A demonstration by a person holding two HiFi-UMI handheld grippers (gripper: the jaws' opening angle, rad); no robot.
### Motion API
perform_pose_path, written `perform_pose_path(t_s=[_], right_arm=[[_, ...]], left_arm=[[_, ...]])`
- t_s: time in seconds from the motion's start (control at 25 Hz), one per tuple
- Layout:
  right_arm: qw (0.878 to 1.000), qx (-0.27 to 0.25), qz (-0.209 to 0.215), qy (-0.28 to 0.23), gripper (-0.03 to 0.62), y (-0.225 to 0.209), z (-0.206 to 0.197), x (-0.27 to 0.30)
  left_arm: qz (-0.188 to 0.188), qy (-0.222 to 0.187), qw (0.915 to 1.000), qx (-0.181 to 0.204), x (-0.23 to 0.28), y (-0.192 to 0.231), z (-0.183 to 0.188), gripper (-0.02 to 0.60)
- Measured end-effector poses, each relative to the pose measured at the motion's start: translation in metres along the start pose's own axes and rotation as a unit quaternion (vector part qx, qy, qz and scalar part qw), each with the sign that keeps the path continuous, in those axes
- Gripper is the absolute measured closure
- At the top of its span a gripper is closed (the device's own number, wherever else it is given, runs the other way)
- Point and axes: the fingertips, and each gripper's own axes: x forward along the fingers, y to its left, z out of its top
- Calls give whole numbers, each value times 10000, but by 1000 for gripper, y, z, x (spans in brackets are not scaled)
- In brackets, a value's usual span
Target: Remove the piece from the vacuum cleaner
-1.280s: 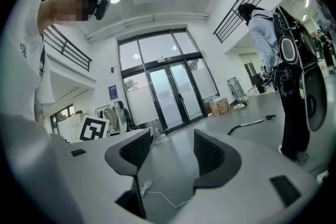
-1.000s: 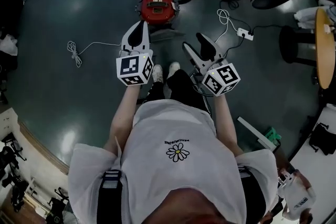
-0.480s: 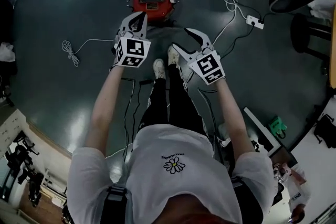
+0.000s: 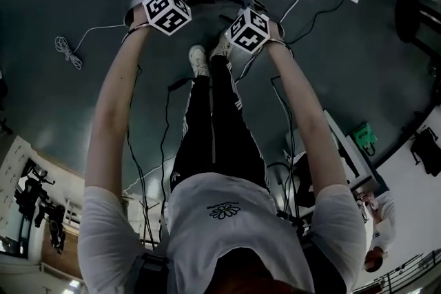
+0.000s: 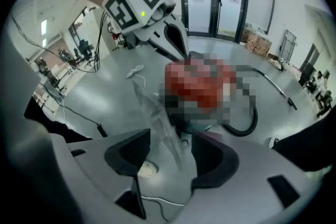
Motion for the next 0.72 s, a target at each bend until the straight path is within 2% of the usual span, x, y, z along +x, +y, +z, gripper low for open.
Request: perform_pose_path(t_s=[0.2,0.4,0.44,0.52,0.6,0.72], right_arm=[[9949,-571,294,783,342,10,-25,52],[9833,-690,488,1614,344,19,-53,74],[9812,-821,406,1700,365,19,-54,75],[9777,-1099,85,1785,507,11,-53,77],[9767,-1187,-112,1785,538,4,-51,78],[9784,-1174,-123,1700,554,6,-52,78]], left_arm=[[-219,593,9972,405,32,-11,-18,577],[-396,462,9981,121,30,-9,-14,577],[-449,462,9978,121,30,-10,-15,577],[-579,518,9968,168,30,-12,-17,577],[-705,597,9955,187,30,-13,-18,577],[-734,626,9950,270,30,-12,-16,577]])
